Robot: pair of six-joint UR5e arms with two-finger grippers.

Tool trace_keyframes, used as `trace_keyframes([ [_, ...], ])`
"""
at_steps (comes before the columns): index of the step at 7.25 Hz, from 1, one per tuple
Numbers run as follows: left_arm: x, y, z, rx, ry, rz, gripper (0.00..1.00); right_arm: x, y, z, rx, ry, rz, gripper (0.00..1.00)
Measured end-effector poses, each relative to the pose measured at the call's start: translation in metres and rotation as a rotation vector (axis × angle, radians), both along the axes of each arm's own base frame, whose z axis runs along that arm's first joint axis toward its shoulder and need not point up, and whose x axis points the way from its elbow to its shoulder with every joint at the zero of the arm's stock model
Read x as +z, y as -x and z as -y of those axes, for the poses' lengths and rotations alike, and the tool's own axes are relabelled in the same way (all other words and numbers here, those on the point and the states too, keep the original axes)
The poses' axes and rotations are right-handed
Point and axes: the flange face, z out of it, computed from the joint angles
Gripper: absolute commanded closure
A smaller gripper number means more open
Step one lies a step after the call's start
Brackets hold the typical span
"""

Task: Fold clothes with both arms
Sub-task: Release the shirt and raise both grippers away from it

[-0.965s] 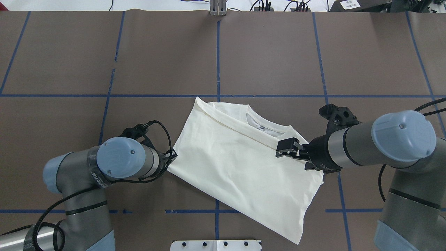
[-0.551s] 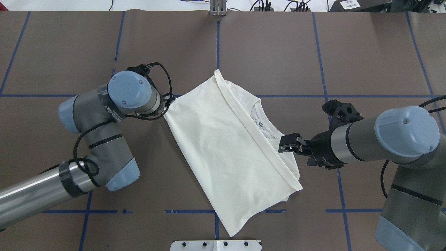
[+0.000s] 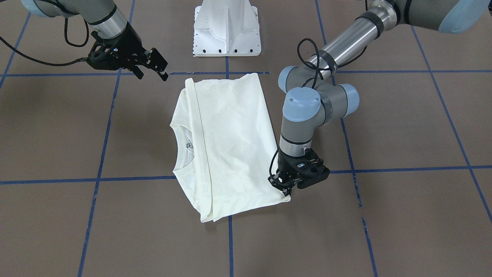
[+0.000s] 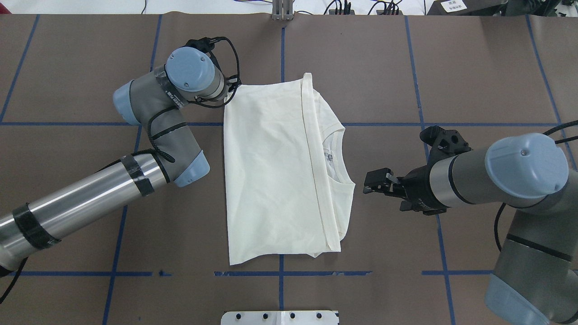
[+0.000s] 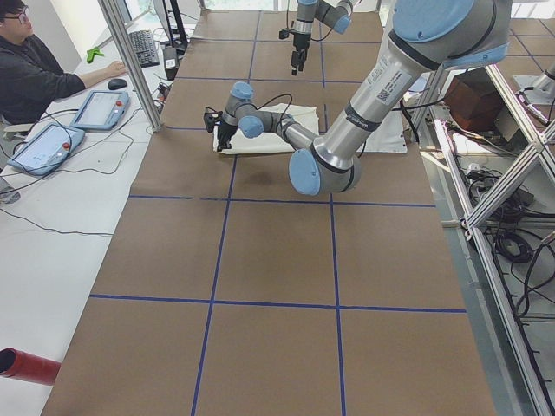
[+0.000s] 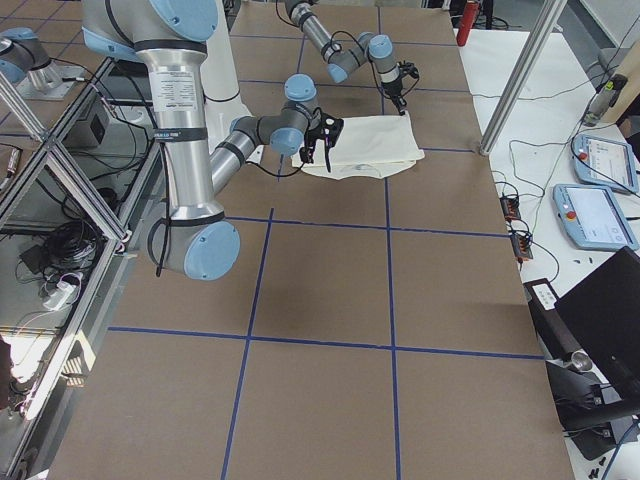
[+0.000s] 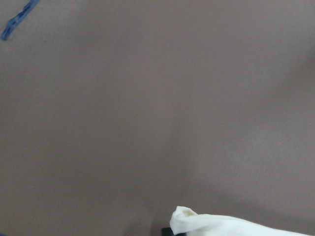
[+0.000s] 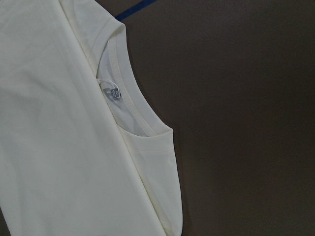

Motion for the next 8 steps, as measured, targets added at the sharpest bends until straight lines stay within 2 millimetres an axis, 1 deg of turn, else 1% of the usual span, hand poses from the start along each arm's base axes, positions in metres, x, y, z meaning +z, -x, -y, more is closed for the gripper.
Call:
trace_keyframes([
  [1,0.000,-0.006,0.010,-0.008,-0.035,-0.007,1.00,0.001,0.000,0.000,0.000,0.001,-0.001,0.00],
  [2,0.000,-0.007,0.016,-0.018,-0.051,-0.007,0.78,0.002,0.001,0.001,0.000,0.002,-0.003,0.00],
  [3,0.002,-0.007,0.018,-0.026,-0.058,-0.003,0.01,0.004,0.002,0.001,0.001,0.004,-0.008,0.00],
  [4,0.005,-0.006,0.020,-0.031,-0.061,0.005,0.00,0.006,0.004,0.002,0.001,0.006,-0.013,0.00],
  [5,0.009,0.000,0.025,-0.034,-0.071,0.018,0.00,0.009,0.006,0.003,0.001,0.009,-0.019,0.00],
  [6,0.012,0.010,0.031,-0.036,-0.080,0.030,0.00,0.012,0.008,0.004,0.001,0.009,-0.026,0.00],
  [7,0.016,0.020,0.032,-0.028,-0.080,0.029,0.00,0.015,0.010,0.006,-0.003,0.004,-0.035,0.00],
  [8,0.020,0.030,0.022,0.008,-0.071,0.005,0.00,0.020,0.014,0.008,-0.008,-0.009,-0.051,0.00],
])
